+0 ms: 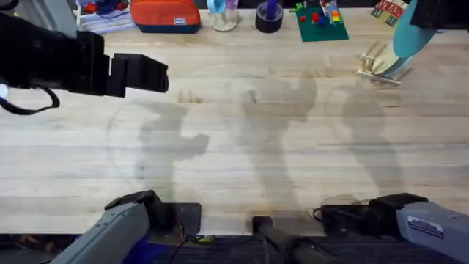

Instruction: Pick up the plates from the table one by one and place each into a slot on the dish rack.

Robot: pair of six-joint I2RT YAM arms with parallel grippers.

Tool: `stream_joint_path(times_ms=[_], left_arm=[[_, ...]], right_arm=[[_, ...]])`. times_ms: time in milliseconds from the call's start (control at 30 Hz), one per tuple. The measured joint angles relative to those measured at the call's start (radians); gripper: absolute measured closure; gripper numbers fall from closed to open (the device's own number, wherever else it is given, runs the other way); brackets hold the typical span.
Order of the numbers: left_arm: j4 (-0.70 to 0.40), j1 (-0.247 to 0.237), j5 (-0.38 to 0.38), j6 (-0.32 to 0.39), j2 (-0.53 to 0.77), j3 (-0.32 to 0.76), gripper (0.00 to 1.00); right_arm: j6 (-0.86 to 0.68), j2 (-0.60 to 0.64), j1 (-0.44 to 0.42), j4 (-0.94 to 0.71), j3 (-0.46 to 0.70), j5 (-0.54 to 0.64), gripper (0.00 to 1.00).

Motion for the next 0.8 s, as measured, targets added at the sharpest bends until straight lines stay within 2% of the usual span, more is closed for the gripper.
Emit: stream_joint_path(times_ms=[233,467,800], left_arm=[[0.000,0.000,0.000,0.000,0.000,0.000,0.007],[0.000,0.000,0.000,0.000,0.000,0.000,0.007],[0.000,0.000,0.000,0.000,0.000,0.000,0.007]], right_arm=[[0.002,0.000,0.000,-0.020,0.000,0.000,0.972],[0.078,0.000,-0.008,-0.028,0.000,0.004,0.972],[0.195,0.000,-0.152,-0.114,0.000,0.008,0.972]])
